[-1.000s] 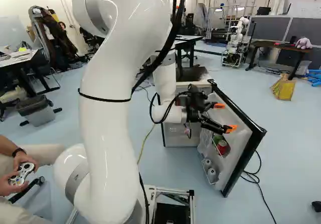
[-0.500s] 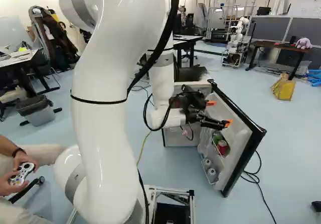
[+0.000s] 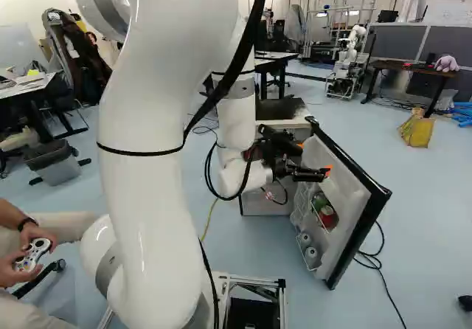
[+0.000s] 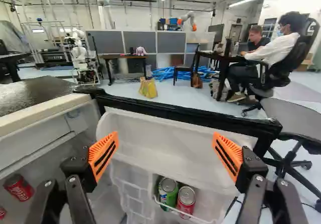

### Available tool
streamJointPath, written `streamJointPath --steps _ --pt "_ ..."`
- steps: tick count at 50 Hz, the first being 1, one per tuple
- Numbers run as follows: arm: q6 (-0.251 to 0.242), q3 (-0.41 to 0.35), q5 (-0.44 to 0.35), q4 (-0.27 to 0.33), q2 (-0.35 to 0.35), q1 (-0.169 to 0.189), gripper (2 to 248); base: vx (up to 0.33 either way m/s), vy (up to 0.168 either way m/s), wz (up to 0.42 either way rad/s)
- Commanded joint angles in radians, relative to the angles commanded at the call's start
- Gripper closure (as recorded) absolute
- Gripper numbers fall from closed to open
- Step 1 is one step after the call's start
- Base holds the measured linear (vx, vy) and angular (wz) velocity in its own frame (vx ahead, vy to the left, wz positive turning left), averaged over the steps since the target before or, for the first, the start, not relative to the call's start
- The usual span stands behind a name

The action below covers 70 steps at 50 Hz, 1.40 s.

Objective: Grab a drink from the fridge

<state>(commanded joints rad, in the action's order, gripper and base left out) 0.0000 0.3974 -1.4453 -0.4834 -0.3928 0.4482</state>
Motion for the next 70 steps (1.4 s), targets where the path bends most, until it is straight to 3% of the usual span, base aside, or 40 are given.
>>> streamJointPath --steps 29,70 --pt "0.000 0.010 0.000 0.305 -0.036 0.006 3 0.000 0.000 0.000" --pt "0.000 0.132 0.005 0.734 -0.220 0.097 3 0.000 0.000 0.000"
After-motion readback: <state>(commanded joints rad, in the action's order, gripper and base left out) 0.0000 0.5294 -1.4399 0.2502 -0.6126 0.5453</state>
